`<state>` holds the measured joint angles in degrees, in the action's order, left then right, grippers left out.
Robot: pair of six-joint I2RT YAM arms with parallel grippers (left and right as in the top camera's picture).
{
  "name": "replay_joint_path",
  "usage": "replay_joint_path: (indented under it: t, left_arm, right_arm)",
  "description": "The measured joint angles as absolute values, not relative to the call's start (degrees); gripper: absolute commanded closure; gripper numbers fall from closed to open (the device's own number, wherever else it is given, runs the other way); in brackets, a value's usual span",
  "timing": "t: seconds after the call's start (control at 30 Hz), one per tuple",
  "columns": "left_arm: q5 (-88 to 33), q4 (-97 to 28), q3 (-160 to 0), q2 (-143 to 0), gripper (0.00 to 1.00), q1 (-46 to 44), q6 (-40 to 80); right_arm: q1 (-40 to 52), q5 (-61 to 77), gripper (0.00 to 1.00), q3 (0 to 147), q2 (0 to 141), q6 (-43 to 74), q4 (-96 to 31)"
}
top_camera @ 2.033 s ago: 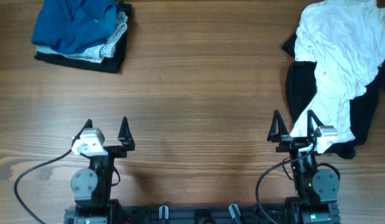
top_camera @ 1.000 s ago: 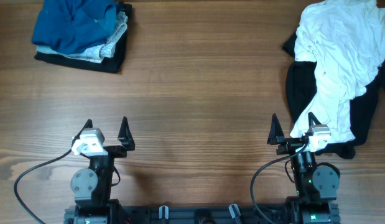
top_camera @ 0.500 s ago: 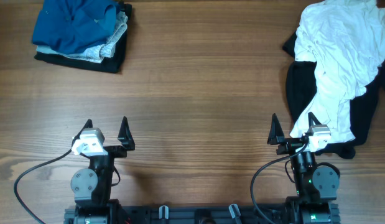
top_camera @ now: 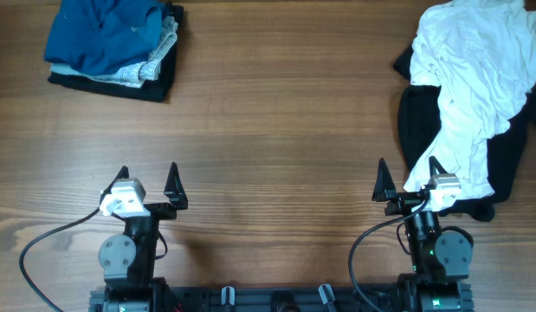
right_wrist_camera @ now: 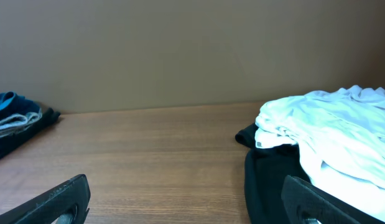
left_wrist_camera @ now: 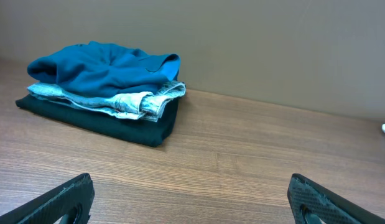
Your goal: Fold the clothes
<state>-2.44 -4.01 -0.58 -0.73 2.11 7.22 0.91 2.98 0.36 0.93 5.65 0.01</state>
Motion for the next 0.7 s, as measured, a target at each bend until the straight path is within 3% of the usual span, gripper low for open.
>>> replay_joint_path:
  t: [0.7]
  left_arm:
    - [-2.4,-4.0,-0.6,-0.7,0.00,2.1,7.2]
  right_arm:
    - [0.9,3.0,0.00,0.4,0.9,5.2,0.0]
